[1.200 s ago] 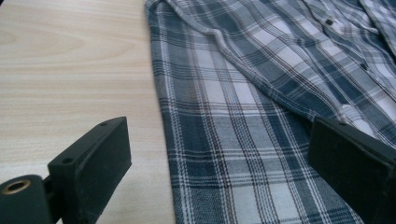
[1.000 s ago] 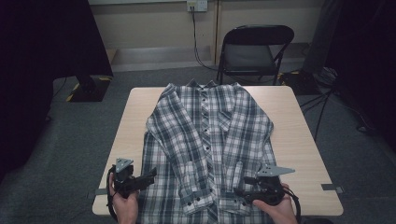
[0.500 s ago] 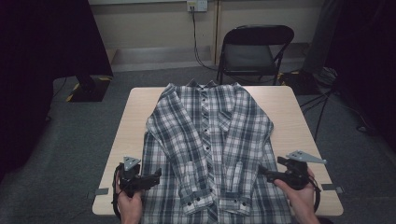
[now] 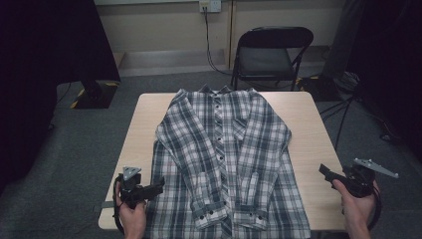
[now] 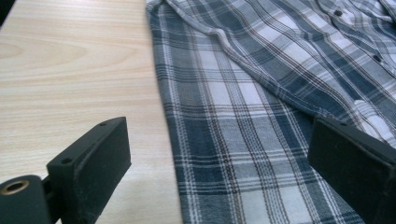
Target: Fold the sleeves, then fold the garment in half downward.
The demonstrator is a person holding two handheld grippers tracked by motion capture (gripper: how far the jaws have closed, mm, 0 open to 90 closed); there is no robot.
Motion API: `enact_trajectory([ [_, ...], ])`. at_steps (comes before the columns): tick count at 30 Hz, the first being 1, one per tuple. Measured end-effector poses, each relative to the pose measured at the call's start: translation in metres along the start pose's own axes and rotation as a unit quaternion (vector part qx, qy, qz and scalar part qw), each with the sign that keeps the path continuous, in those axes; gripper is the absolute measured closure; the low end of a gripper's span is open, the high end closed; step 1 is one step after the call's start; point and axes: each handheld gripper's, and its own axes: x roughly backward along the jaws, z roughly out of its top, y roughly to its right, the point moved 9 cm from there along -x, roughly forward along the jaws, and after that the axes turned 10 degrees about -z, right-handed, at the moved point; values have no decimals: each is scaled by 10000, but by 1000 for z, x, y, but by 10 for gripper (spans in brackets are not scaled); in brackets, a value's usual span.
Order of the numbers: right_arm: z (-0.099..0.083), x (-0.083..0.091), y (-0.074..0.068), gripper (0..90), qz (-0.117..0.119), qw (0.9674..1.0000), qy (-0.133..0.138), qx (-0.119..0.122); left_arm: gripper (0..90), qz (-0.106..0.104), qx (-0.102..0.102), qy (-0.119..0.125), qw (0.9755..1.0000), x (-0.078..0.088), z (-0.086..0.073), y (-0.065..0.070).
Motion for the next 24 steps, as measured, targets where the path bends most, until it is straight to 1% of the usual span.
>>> enact_trajectory([
  [2,-3,-3,8,78,-117,9999,-60,-23,53,15,36,11,10000,1,0,-2],
  [4,-6,-6,13,76,-274,9995,-114,71,53,27,56,18,10000,1,0,-3],
  [5,-8,-8,14,76,-310,9993,-166,105,53,33,63,24,10000,1,-1,-3],
  [8,-12,-12,12,76,-288,9991,-283,139,53,26,24,-25,10000,0,-1,-2],
  [9,-11,-11,7,76,-239,9992,-249,185,53,23,23,-32,10000,-1,-1,-2],
  [10,-11,-11,7,76,-239,9992,-249,185,53,17,25,-56,10000,-3,-1,-2],
  [11,-10,-11,-3,76,-143,9993,-204,279,53,8,30,-92,10000,-5,-2,-2],
  [12,-10,-11,-3,76,-143,9993,-204,279,53,3,20,-115,9999,-6,-2,-2],
  [13,-11,-13,-14,77,-28,9988,-266,420,53,6,11,-157,9999,-9,-2,-1],
  [14,-11,-13,-14,77,-28,9988,-266,420,53,6,11,-157,9999,-9,-2,-1],
  [15,-15,-17,-30,98,205,9972,-428,569,53,-22,-39,-194,9998,-11,-2,2],
  [16,-15,-17,-30,98,205,9972,-428,569,53,-22,-39,-194,9998,-11,-2,2],
  [17,-17,-18,-38,121,334,9961,-490,657,53,-18,-87,-196,9998,-12,-1,4],
  [18,-18,-18,-47,113,399,9949,-507,779,53,-33,-108,-209,9997,-13,-1,6],
  [19,-17,-19,-59,106,461,9935,-486,921,53,-68,-97,-203,9997,-14,1,8],
  [20,-17,-19,-59,106,461,9935,-486,921,53,-104,-45,-189,9998,-16,3,9],
  [21,-14,-21,-76,99,603,9915,-466,1052,53,-104,-90,-204,9997,-23,11,12],
  [22,-14,-21,-76,99,603,9915,-466,1052,53,-104,-90,-204,9997,-23,11,12],
  [23,-13,-23,-84,98,671,9905,-465,1109,53,-70,-110,-236,9996,-27,16,13],
  [24,-11,-25,-93,97,720,9893,-464,1184,54,18,-144,-262,9996,-32,22,15],
])
